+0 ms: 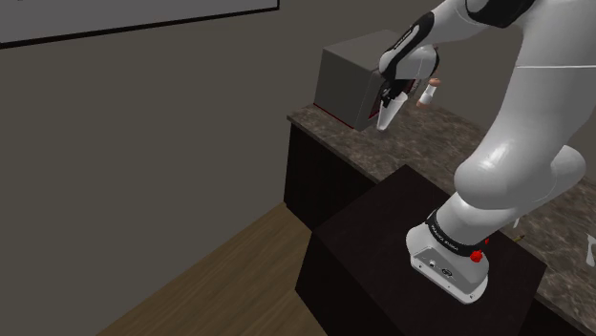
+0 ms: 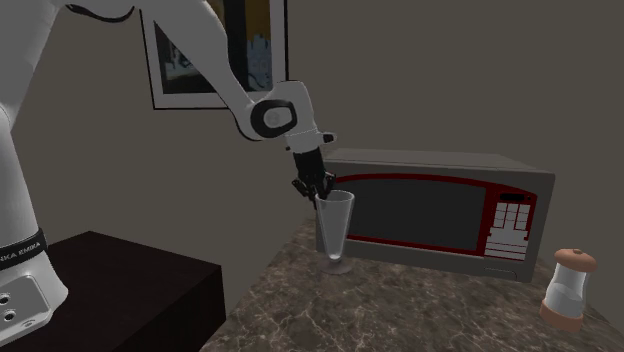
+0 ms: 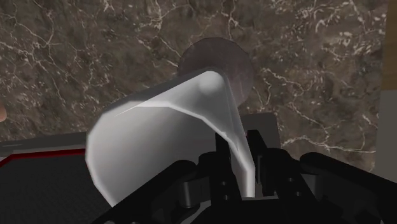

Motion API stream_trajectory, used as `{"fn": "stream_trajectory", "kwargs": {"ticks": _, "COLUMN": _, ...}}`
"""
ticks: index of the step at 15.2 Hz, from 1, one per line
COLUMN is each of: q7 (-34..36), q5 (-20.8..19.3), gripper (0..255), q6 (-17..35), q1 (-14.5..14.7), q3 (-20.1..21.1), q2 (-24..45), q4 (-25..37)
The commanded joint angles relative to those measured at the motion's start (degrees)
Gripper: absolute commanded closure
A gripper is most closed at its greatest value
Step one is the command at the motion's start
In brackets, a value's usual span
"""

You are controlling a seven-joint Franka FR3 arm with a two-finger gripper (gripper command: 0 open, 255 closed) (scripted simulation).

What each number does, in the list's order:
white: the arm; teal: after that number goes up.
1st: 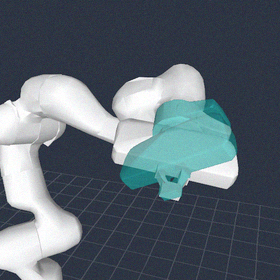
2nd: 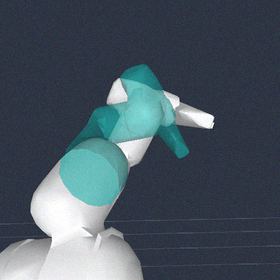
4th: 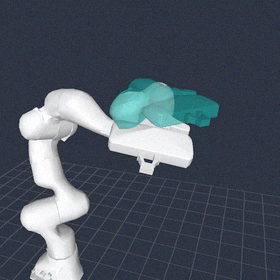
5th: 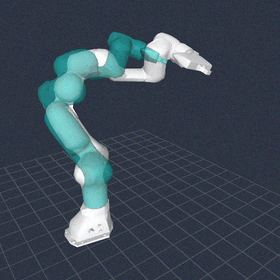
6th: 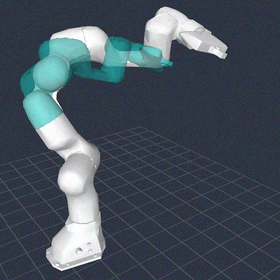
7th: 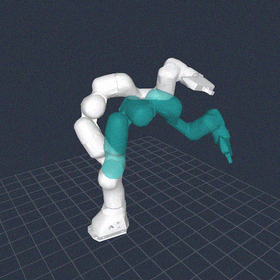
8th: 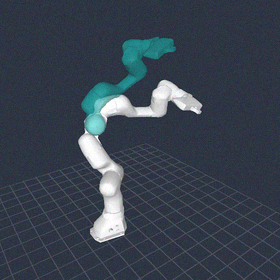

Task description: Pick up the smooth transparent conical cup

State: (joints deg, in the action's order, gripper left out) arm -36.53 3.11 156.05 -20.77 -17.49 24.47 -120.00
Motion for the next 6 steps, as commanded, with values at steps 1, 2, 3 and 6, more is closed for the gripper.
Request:
{"fn": "stream_trajectory", "kwargs": {"ticks": 1, "q7": 0.2, "q5": -0.5, "gripper": 255, "q6": -1.3, "q1": 0.3, "q3": -0.4, "q2": -1.2, "q4": 0.1}}
{"fn": "stream_trajectory", "kwargs": {"ticks": 2, "q7": 0.3, "q5": -0.7, "gripper": 255, "q6": -1.9, "q1": 0.5, "q3": -0.6, "q2": -1.8, "q4": 0.2}}
{"fn": "stream_trajectory", "kwargs": {"ticks": 3, "q7": 0.5, "q5": -0.9, "gripper": 255, "q6": -2.5, "q1": 0.6, "q3": -0.8, "q2": -2.4, "q4": 0.2}}
{"fn": "stream_trajectory", "kwargs": {"ticks": 6, "q7": 0.6, "q5": -1.2, "gripper": 255, "q6": -3.2, "q1": 0.8, "q3": -1.0, "q2": -3.0, "q4": 0.3}}
